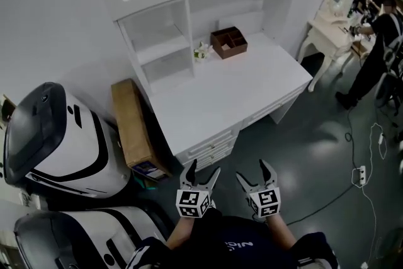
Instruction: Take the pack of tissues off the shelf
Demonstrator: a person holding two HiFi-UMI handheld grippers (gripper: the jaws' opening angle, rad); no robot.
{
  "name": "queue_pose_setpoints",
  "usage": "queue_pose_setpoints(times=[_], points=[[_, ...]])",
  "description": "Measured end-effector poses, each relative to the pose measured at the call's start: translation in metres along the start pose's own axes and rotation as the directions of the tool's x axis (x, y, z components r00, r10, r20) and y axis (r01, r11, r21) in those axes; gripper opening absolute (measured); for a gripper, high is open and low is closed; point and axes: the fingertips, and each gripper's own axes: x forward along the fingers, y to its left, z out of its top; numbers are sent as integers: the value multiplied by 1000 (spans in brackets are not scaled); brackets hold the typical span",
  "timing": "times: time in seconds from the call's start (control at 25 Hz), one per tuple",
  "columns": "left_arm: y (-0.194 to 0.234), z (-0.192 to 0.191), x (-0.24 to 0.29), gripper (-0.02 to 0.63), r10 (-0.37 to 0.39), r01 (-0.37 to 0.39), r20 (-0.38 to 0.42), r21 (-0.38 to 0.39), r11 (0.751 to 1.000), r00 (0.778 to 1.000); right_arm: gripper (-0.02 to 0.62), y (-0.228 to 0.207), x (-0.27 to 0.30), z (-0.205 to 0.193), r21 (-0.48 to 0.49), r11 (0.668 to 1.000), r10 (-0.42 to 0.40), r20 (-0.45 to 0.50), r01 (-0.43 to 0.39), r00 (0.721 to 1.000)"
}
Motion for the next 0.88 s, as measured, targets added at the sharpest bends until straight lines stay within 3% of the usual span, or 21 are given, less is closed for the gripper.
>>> queue_pose_setpoints(times=[0.52,0.88], points=[[36,32,40,350,-49,49,0,46,998,999,396,-2,57,21,47,999,-26,11,25,1000],[52,55,88,350,24,-23,48,-18,1000,999,396,-43,105,39,26,999,40,22,-41,999]])
